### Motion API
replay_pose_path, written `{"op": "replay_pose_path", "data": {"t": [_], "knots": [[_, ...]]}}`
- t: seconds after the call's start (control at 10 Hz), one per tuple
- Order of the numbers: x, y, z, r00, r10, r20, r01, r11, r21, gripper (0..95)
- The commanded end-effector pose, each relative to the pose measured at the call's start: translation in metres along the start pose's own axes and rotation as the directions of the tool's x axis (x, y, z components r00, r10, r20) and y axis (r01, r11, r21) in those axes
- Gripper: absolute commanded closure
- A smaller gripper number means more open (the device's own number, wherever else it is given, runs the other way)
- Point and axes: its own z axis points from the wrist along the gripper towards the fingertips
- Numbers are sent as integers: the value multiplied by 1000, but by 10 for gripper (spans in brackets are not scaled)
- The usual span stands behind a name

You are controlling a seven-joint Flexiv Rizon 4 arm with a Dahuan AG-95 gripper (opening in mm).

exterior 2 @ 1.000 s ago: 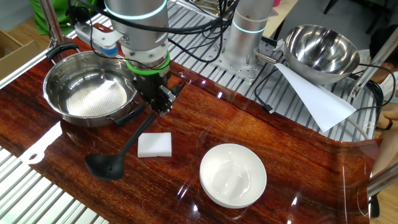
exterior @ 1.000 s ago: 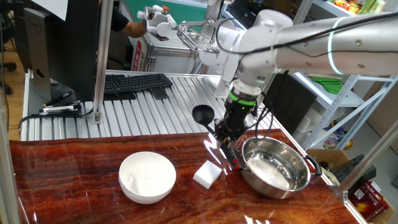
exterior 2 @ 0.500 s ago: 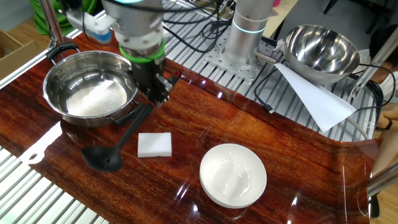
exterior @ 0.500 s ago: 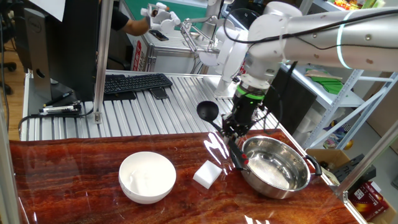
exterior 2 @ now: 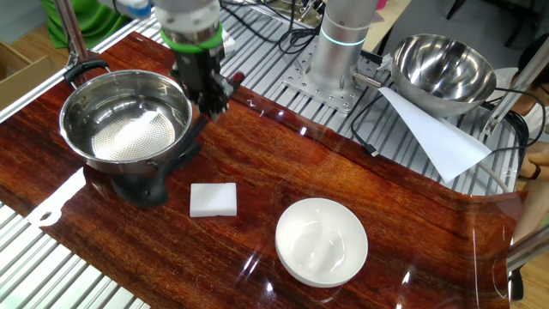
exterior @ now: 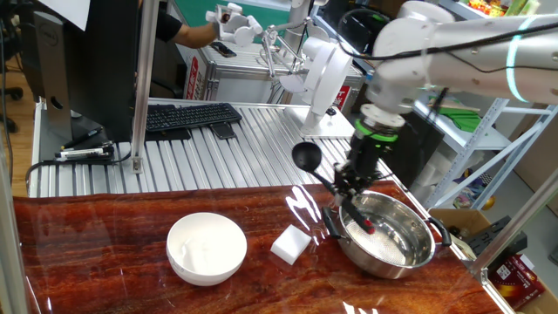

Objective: Scoop water with a large spoon from one bowl to another

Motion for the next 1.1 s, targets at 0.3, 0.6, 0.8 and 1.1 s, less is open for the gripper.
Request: {"op": "replay_pose_path", "data": {"t": [0.3, 0.6, 0.8, 1.1], "knots": [[26, -34, -5, 999, -41, 4, 41, 999, 1, 950], [45, -52, -6, 998, -64, 13, 64, 998, -3, 950], [55, -60, -6, 997, -72, 14, 72, 997, -8, 950], [66, -73, -10, 996, -93, 16, 93, 996, -17, 950]]}}
